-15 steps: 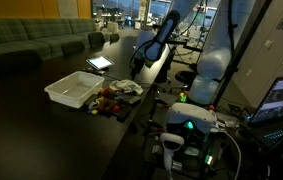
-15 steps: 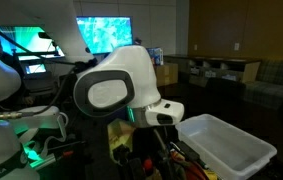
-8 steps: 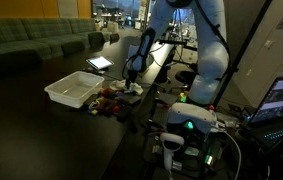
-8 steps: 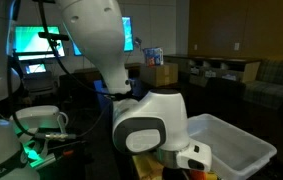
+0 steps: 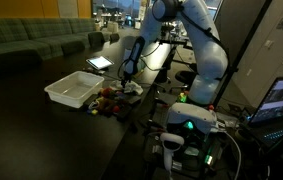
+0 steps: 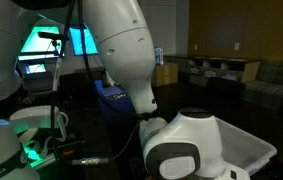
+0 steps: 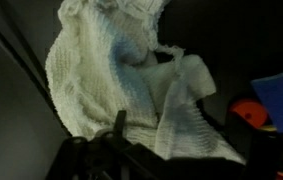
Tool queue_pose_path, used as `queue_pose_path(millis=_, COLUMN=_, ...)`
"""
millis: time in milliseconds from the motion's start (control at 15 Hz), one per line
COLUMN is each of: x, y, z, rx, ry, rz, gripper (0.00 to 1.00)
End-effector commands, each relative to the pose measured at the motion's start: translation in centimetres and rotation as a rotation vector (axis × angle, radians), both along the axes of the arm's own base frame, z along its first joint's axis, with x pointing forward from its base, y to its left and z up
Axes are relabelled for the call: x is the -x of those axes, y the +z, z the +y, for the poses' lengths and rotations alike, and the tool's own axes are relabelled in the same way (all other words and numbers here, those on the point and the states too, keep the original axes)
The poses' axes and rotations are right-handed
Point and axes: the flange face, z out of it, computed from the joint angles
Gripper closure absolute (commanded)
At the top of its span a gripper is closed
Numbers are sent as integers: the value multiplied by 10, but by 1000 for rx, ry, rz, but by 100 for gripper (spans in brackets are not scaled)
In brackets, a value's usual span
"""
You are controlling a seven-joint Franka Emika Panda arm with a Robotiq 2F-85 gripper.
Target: Pick up the towel, sweep the objects on the table to the left and put the towel in the container.
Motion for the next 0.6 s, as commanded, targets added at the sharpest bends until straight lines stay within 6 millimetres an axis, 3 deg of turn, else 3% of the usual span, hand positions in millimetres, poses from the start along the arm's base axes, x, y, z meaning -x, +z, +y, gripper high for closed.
queue_pose_path(millis=0, x=-15, y=-9, z=-28, rx=30, ry=-25, rz=-19, gripper=0)
queue_pose_path(millis=533, x=-18, y=-64, z=-61, rx=36, ry=-101, rz=48, gripper=0)
